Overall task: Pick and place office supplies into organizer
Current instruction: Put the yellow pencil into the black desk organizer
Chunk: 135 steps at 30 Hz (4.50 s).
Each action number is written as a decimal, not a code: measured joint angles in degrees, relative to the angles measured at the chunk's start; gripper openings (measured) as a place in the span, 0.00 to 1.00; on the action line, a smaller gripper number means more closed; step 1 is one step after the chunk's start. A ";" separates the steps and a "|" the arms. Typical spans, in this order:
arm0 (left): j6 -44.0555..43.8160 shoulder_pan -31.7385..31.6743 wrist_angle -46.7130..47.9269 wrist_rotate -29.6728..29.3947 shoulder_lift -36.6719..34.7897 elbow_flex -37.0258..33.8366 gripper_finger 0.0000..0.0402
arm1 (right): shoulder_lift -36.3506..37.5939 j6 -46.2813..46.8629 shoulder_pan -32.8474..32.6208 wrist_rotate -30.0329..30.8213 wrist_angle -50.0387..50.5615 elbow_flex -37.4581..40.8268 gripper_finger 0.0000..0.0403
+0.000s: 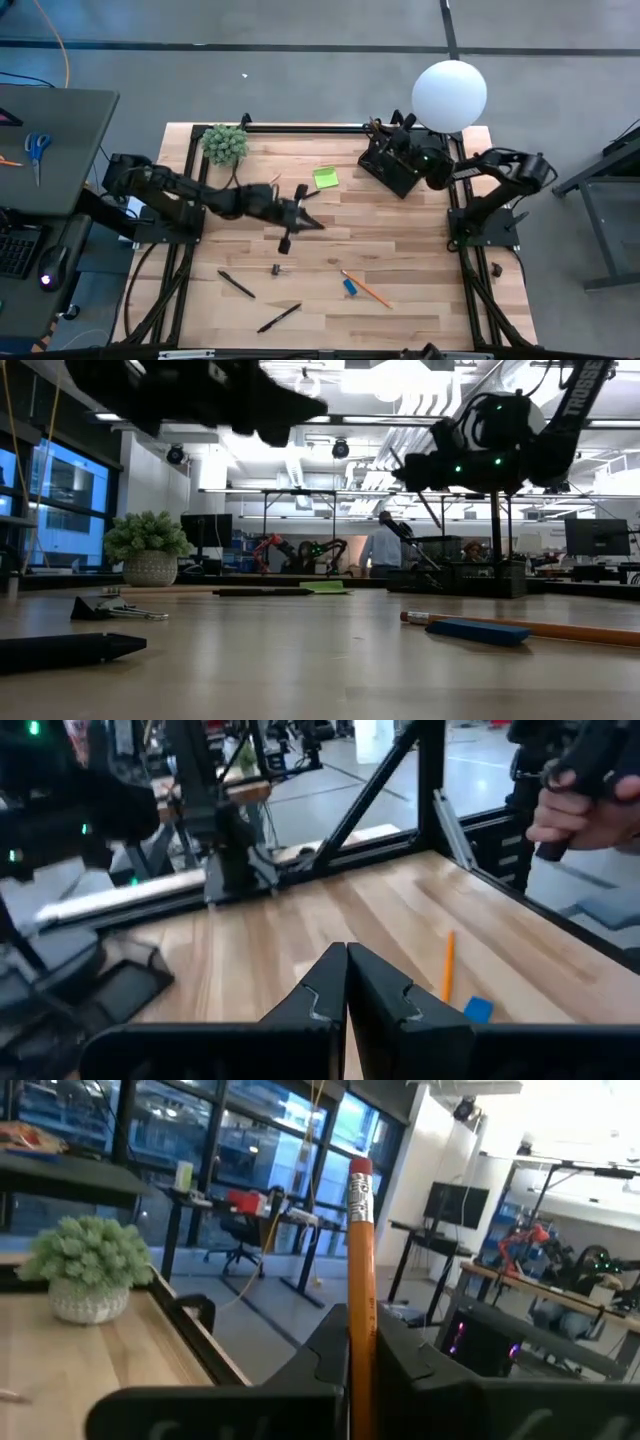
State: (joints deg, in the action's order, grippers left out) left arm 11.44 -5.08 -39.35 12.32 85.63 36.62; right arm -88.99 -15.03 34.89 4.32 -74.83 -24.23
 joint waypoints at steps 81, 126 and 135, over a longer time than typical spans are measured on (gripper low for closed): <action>-11.92 -6.00 -1.07 10.84 0.08 0.04 0.00 | 29.42 21.16 -25.04 9.59 63.73 -2.60 0.28; -14.95 19.13 -2.07 -10.47 0.08 0.04 0.00 | -0.08 44.73 -67.21 22.90 47.12 -9.24 0.28; -15.71 21.26 -3.09 -10.63 0.08 0.04 0.00 | -7.22 43.54 -69.09 23.16 57.45 -19.21 0.28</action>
State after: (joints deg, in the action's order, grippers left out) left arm -4.28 16.18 -42.44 1.69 85.71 36.67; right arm -96.22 28.52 -34.20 27.48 -17.39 -43.44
